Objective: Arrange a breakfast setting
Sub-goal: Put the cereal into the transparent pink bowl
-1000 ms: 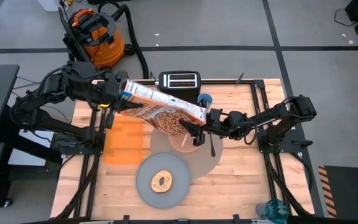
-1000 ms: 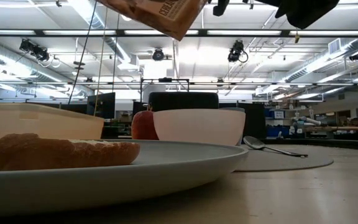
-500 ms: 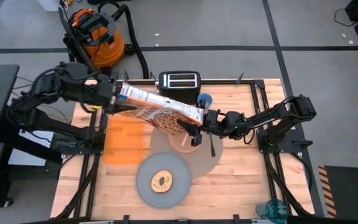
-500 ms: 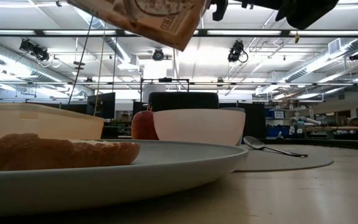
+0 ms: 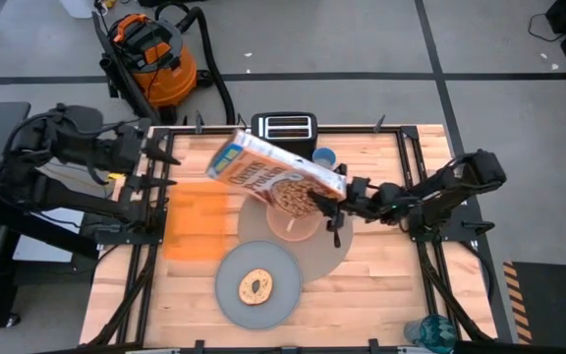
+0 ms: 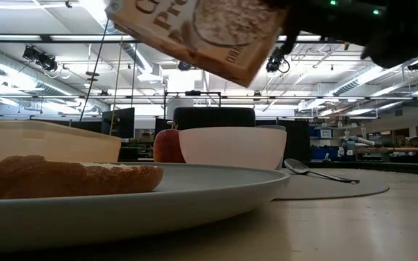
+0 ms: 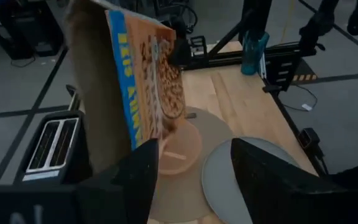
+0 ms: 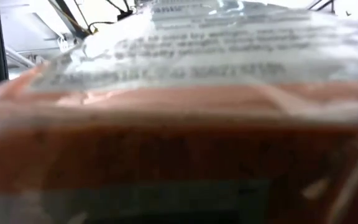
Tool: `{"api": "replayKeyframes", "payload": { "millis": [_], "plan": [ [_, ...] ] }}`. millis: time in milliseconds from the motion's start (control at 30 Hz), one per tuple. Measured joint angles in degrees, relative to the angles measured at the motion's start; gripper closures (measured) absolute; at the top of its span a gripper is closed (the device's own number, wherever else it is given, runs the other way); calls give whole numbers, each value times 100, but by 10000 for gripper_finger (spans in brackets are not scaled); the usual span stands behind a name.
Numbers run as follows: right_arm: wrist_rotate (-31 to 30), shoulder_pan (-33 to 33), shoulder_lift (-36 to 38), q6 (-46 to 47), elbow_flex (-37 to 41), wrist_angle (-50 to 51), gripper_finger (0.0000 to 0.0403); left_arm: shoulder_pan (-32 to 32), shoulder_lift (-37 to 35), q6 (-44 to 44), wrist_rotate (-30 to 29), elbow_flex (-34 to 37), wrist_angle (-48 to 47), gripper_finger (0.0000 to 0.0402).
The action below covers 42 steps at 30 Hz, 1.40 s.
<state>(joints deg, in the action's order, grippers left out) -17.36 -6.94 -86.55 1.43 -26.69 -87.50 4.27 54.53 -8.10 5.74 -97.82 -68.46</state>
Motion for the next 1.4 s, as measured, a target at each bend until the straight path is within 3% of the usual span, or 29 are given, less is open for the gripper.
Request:
{"api": "replayKeyframes", "payload": {
  "millis": [133,267,600,800,1100,1300,1400],
  "plan": [
    [22,-3,643,-114,412,164,197,0,-203,-4,-5,435,169,199],
    [112,97,1536,-195,736,959,197,2,-409,0,-78,1277,648,200],
    [806,588,4459,309,877,5074,197,0,-595,144,-397,3589,1964,201],
    [1247,761,5645,293,701,6813,197,-6,-583,795,-400,5166,3971,201],
    [1802,1094,6855,187,124,9241,197,-422,-580,1207,-391,6852,7256,201],
    [2153,1257,7215,-100,27,9745,197,-492,-580,1503,-396,7201,8484,201],
    [2230,1287,7235,-192,-13,10003,197,-487,-582,1769,-396,7200,8631,201]
  ]
}}
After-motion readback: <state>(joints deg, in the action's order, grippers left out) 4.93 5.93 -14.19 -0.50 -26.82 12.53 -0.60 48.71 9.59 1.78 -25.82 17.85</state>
